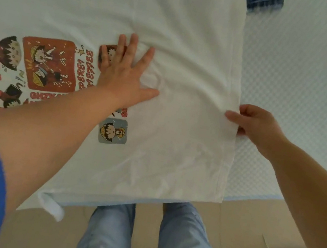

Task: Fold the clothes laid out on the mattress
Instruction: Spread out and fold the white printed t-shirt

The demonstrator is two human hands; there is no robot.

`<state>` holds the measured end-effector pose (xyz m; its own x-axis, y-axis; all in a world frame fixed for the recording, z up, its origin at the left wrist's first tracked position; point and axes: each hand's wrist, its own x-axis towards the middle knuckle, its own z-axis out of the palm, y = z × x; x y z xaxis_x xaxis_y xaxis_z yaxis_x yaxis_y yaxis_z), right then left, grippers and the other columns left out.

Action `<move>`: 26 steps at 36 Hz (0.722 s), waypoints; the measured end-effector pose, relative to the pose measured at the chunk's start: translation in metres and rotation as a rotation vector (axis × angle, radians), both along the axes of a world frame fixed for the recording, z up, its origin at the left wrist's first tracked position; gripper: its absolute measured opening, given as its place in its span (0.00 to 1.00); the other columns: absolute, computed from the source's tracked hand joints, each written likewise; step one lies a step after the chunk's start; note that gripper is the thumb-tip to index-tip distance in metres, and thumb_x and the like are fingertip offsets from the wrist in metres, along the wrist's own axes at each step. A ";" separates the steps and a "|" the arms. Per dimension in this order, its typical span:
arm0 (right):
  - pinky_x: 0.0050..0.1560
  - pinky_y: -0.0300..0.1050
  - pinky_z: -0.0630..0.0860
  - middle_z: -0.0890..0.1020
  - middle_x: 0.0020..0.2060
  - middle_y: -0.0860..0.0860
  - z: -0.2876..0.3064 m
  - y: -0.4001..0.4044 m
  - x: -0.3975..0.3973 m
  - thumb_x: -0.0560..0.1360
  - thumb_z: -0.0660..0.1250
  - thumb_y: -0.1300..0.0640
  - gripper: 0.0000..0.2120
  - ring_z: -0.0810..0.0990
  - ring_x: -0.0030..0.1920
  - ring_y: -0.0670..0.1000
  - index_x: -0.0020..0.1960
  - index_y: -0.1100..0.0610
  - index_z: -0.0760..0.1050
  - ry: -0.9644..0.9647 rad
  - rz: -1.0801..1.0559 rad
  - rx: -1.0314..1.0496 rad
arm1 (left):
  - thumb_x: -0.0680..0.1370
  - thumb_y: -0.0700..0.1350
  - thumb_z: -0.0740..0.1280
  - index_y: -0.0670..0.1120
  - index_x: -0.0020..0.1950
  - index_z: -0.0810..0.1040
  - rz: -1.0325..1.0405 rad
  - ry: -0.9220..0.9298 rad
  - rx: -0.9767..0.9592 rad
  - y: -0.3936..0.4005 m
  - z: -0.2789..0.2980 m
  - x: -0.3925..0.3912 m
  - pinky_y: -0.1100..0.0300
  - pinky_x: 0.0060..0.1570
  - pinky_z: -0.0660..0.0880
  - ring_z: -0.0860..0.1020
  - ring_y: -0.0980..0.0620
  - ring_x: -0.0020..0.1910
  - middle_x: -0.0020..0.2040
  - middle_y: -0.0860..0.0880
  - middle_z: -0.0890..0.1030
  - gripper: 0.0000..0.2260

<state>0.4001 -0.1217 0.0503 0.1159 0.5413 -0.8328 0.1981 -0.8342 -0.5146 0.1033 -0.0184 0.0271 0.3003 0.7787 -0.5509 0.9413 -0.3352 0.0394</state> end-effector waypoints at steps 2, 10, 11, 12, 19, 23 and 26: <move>0.43 0.38 0.76 0.85 0.41 0.42 0.006 -0.008 -0.003 0.66 0.75 0.48 0.09 0.83 0.40 0.43 0.46 0.47 0.81 0.023 0.086 -0.018 | 0.69 0.72 0.57 0.56 0.76 0.41 0.005 -0.054 0.023 -0.009 0.007 0.002 0.43 0.68 0.33 0.34 0.46 0.74 0.77 0.46 0.36 0.43; 0.40 0.42 0.73 0.79 0.39 0.42 0.012 -0.033 -0.017 0.72 0.69 0.47 0.06 0.78 0.40 0.45 0.44 0.48 0.75 -0.240 0.027 0.083 | 0.73 0.67 0.56 0.55 0.77 0.43 -0.164 -0.090 -0.030 -0.113 0.019 -0.005 0.48 0.67 0.29 0.35 0.47 0.74 0.77 0.46 0.38 0.39; 0.41 0.44 0.74 0.80 0.40 0.45 0.010 -0.037 -0.018 0.72 0.69 0.47 0.06 0.79 0.41 0.48 0.44 0.49 0.75 -0.237 0.009 0.078 | 0.73 0.67 0.56 0.56 0.76 0.42 -0.159 -0.066 -0.049 -0.121 0.016 -0.010 0.47 0.67 0.29 0.34 0.47 0.74 0.77 0.46 0.37 0.39; 0.43 0.46 0.75 0.80 0.41 0.46 0.009 -0.043 -0.019 0.72 0.70 0.47 0.07 0.79 0.43 0.50 0.44 0.49 0.75 -0.223 -0.004 0.060 | 0.73 0.67 0.57 0.56 0.76 0.40 -0.149 -0.042 -0.069 -0.127 0.013 -0.014 0.47 0.67 0.29 0.34 0.48 0.74 0.76 0.47 0.35 0.39; 0.37 0.37 0.71 0.79 0.43 0.41 0.007 -0.090 -0.032 0.65 0.75 0.44 0.19 0.77 0.42 0.43 0.52 0.47 0.75 -0.200 0.210 -0.088 | 0.70 0.66 0.62 0.58 0.76 0.41 -0.088 -0.090 -0.081 -0.129 0.004 -0.019 0.46 0.69 0.34 0.36 0.48 0.75 0.77 0.48 0.36 0.42; 0.50 0.45 0.76 0.81 0.46 0.46 0.009 -0.125 -0.043 0.65 0.76 0.50 0.20 0.79 0.48 0.51 0.54 0.52 0.77 -0.146 0.109 -0.159 | 0.71 0.61 0.65 0.54 0.77 0.48 -0.044 -0.163 -0.039 -0.154 0.021 -0.028 0.47 0.70 0.36 0.37 0.46 0.75 0.77 0.45 0.40 0.40; 0.57 0.50 0.75 0.80 0.46 0.47 0.012 -0.141 -0.045 0.67 0.76 0.53 0.16 0.79 0.53 0.54 0.52 0.54 0.76 -0.125 -0.093 -0.118 | 0.72 0.60 0.65 0.54 0.77 0.51 -0.042 -0.196 -0.041 -0.192 0.029 -0.048 0.49 0.70 0.36 0.38 0.47 0.75 0.78 0.45 0.41 0.38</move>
